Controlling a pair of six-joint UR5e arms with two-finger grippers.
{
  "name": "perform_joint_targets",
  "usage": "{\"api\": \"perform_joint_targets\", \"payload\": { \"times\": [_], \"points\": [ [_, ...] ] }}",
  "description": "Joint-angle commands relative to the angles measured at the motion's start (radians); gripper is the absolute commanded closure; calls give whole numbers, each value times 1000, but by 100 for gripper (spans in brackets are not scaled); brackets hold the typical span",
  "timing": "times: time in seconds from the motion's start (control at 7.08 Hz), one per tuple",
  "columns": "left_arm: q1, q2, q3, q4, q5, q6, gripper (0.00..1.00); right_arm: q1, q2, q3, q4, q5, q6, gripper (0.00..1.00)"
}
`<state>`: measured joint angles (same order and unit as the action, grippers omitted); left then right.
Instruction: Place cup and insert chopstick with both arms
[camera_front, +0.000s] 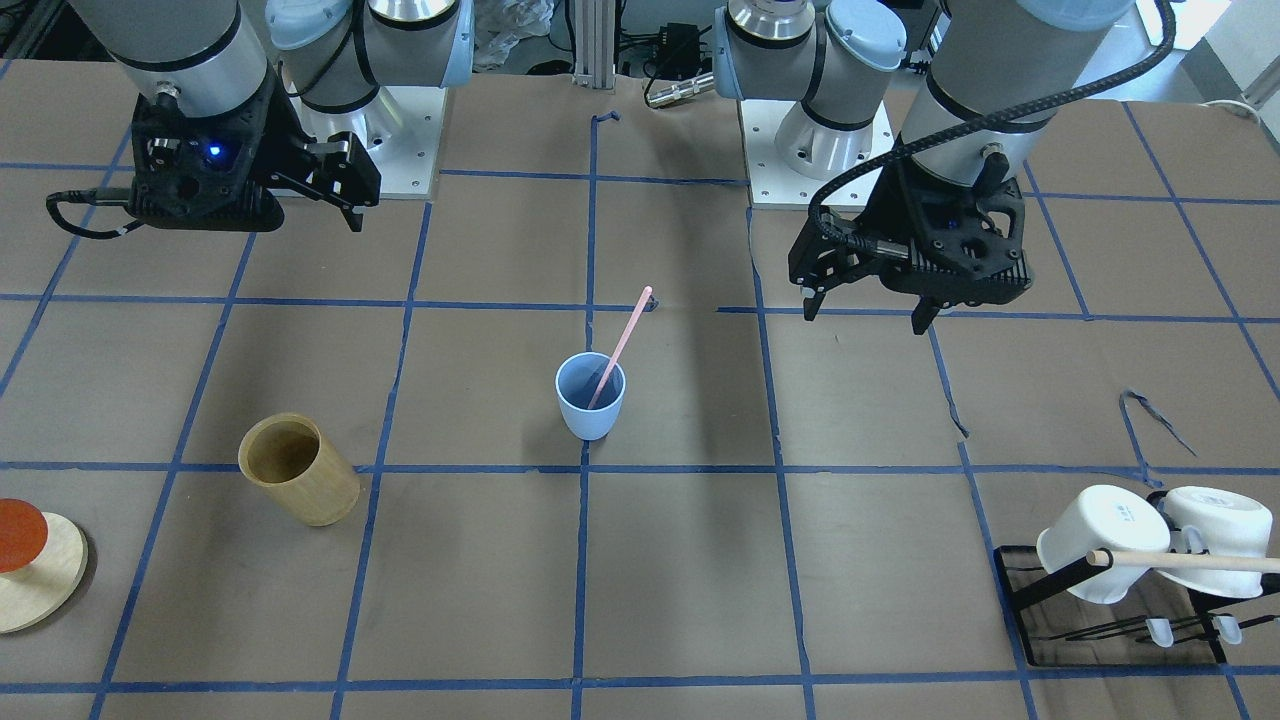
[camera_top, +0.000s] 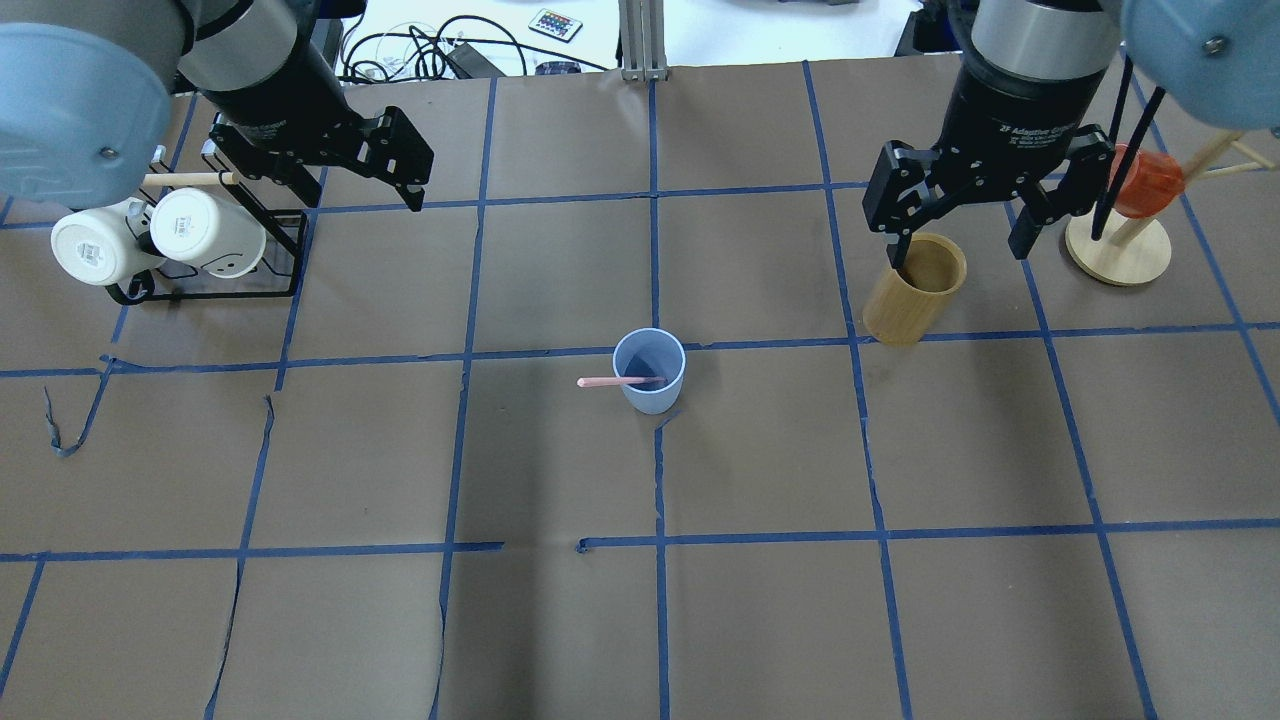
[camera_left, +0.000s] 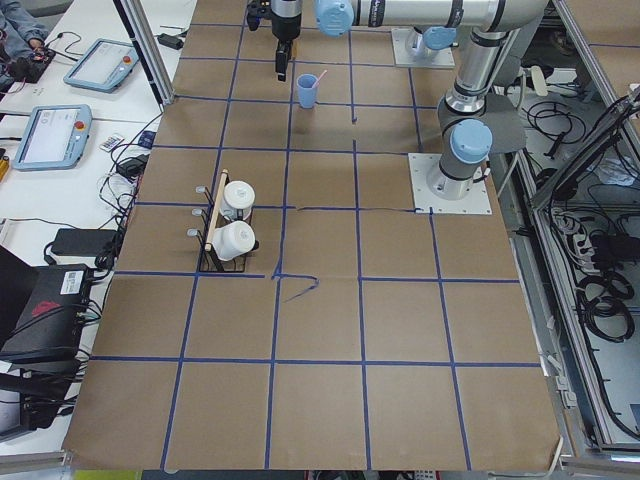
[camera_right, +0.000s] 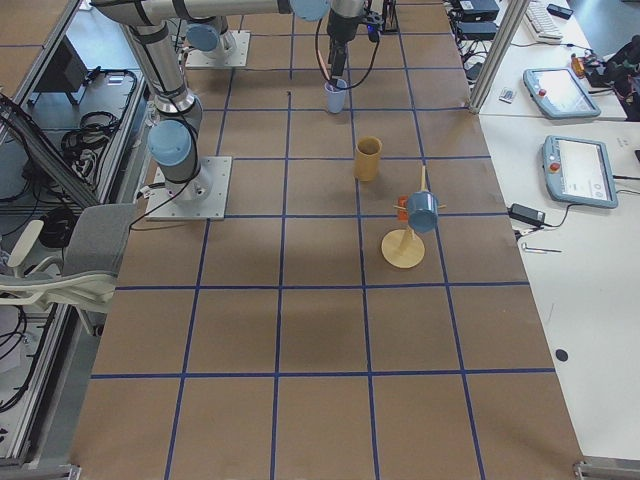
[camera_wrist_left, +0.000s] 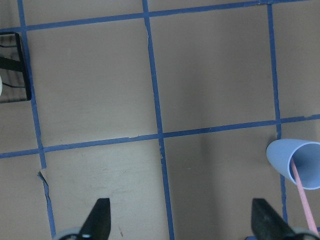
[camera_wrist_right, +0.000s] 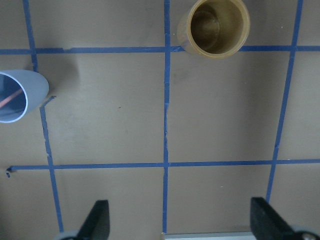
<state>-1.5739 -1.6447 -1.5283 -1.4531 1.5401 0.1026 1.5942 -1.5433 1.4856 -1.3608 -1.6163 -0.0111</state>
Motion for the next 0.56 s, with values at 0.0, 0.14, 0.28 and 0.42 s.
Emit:
{"api": "perform_joint_targets", "payload": {
  "times": [0.0,0.14,0.28,0.42],
  "points": [
    [0,-1,-1,2,-2,0,0,0,-29,-1,5,-10,-30,0],
    [0,-3,-1,2,-2,0,0,0,-38,-1,5,8,-30,0],
    [0,-1,-3,2,-2,0,0,0,-38,-1,2,15,-30,0],
    [0,-1,-3,2,-2,0,0,0,-40,-1,-3,15,-30,0]
  ]
}}
